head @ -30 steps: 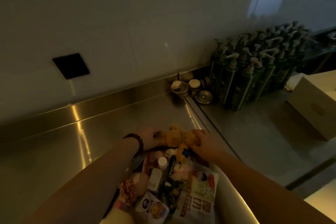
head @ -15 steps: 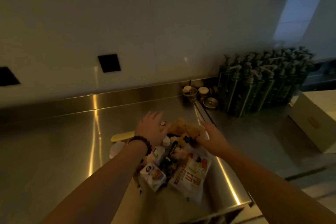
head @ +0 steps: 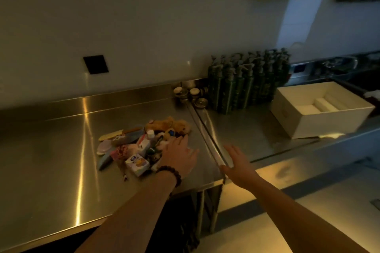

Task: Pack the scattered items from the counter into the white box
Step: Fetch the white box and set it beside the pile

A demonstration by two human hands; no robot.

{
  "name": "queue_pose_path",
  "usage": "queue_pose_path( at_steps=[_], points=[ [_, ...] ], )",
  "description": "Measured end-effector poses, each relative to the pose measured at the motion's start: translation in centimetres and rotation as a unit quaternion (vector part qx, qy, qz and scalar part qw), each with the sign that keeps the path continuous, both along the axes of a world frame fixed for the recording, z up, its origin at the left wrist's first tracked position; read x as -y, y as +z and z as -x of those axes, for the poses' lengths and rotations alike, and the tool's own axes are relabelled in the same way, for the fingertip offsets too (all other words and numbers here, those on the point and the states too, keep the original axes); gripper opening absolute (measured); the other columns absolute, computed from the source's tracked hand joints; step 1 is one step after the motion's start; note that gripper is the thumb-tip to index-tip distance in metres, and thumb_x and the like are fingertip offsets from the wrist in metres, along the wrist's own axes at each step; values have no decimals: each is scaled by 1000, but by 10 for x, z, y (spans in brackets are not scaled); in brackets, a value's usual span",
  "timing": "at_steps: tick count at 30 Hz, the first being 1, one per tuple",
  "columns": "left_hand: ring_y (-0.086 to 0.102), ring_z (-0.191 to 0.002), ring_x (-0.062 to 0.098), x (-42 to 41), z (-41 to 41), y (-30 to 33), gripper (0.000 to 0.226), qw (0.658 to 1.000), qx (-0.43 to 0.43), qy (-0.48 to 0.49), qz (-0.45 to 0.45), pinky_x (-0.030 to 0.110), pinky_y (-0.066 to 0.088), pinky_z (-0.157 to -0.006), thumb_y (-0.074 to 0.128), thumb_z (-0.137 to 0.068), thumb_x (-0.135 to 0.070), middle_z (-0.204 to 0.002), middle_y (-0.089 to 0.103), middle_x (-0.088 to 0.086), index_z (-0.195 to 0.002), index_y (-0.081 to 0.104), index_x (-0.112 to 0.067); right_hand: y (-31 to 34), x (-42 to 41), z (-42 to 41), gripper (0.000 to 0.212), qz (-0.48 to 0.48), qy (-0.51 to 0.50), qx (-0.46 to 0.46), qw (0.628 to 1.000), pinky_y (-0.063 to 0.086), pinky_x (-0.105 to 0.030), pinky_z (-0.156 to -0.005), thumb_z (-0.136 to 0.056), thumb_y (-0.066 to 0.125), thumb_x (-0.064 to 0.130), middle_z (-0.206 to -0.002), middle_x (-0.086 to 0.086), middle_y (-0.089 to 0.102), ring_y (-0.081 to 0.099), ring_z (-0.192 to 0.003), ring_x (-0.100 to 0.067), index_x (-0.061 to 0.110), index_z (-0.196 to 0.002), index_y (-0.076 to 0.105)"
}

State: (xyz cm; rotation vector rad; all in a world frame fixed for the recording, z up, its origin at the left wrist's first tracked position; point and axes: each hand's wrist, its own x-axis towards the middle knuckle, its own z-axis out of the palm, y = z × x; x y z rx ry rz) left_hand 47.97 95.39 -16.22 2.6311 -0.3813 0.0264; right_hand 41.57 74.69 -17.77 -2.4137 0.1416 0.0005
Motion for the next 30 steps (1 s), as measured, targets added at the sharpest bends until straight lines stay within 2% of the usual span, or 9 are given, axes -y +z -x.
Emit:
queue_pose_path(
  at_steps=[3,9,14,19,24,30],
  points=[
    [21,-138,20,42,19,2,71,999,4,-32,18,44,19,-113,33,-85,-63,-151,26,1,-143,23,-24,-1,41,17,72,-12,-32,15,999,29,-24,-97,-85,63,35,-156,0,17,27,-138,-21,31,-146,24],
    [19,-139,20,147,39,9,66,999,-1,-39,27,42,20,-113,44,-89,-51,-151,24,2,-144,21,-22,3,146,36,71,12,-70,28,997,28,-37,-110,-87,61,35,-157,-1,13,21,-142,-23,32,-146,21],
    [17,-140,19,262,42,15,66,997,-11,-50,63,37,17,-112,46,-91,-46,-152,22,3,-145,19,-20,6,270,37,72,20,-95,34,995,30,-39,-110,-87,61,37,-157,1,13,23,-142,-21,35,-146,21],
    [14,-141,19,363,29,24,66,995,-19,-53,76,43,20,-114,45,-91,-47,-153,21,2,-145,20,-20,18,399,32,70,27,-116,53,992,28,-39,-110,-86,61,34,-157,1,16,23,-142,-21,35,-145,23],
    [17,-140,19,421,9,31,66,994,-19,-30,108,46,24,-112,48,-90,-47,-152,21,0,-145,20,-25,33,482,17,66,34,-115,65,991,26,-37,-111,-88,59,32,-157,-3,19,23,-142,-22,30,-145,26],
    [22,-138,21,462,-29,30,69,984,-54,9,171,46,27,-109,51,-88,-48,-152,20,-3,-145,16,-29,43,530,-30,65,48,-91,81,991,25,-40,-112,-90,56,37,-157,-5,18,20,-143,-23,28,-146,24]
  ],
)
